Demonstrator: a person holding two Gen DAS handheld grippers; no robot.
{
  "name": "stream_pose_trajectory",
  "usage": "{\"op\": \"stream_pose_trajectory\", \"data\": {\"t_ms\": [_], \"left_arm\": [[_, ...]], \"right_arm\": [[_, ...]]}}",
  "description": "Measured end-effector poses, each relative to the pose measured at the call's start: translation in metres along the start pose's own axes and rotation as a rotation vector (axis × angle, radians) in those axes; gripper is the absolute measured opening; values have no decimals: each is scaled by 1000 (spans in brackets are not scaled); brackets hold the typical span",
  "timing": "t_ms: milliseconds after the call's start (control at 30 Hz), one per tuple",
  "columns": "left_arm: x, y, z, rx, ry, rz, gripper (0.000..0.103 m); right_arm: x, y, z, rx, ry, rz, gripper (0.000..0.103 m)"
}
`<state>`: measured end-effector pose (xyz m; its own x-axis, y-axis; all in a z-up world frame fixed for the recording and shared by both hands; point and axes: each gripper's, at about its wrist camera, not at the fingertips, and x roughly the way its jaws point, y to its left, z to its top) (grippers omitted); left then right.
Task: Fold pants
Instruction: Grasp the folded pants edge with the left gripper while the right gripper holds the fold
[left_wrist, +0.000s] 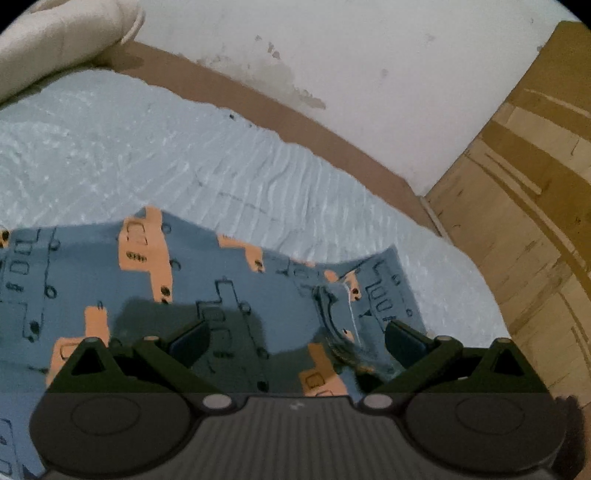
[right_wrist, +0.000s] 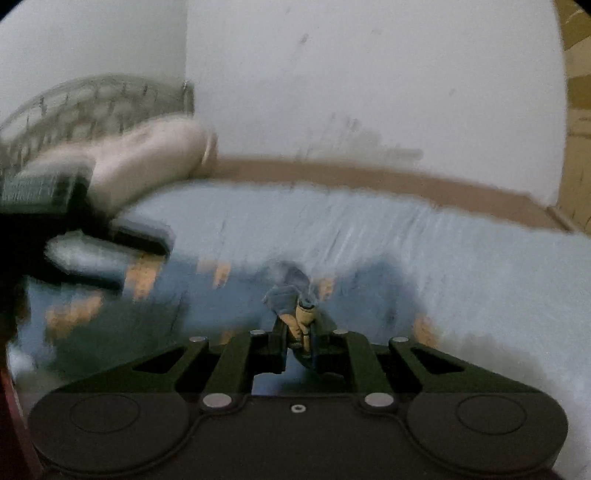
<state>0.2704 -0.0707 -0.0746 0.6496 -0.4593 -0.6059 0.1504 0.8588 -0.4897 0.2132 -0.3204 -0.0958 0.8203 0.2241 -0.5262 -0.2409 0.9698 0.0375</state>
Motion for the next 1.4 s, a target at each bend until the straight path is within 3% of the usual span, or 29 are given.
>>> {"op": "stream_pose_trajectory", "data": {"t_ms": [100, 233, 500, 667, 700, 833, 933, 1400], "left_arm": [[8, -5, -4, 17, 24, -19, 102], [26, -18, -4, 30, 51, -61, 102], [71, -34, -2, -10, 126, -71, 88], [86, -39, 1, -66, 138, -81, 71], [89, -39, 1, -82, 133, -86, 64], [98, -41, 1, -116, 130, -79, 33], [98, -44, -1, -107, 104, -56, 22], [99, -46, 0, -88, 97, -28, 18]], "right_arm": [[8, 12, -23, -21, 18, -24, 13], [7, 2, -23, 48, -1, 0, 14], [7, -10, -33, 148, -57, 54, 14], [-3, -41, -45, 338, -144, 174, 14], [-5, -45, -46, 365, -151, 191, 14], [-7, -46, -47, 370, -166, 201, 14], [-7, -44, -49, 372, -169, 199, 14], [-1, -47, -46, 374, -150, 192, 14]]}}
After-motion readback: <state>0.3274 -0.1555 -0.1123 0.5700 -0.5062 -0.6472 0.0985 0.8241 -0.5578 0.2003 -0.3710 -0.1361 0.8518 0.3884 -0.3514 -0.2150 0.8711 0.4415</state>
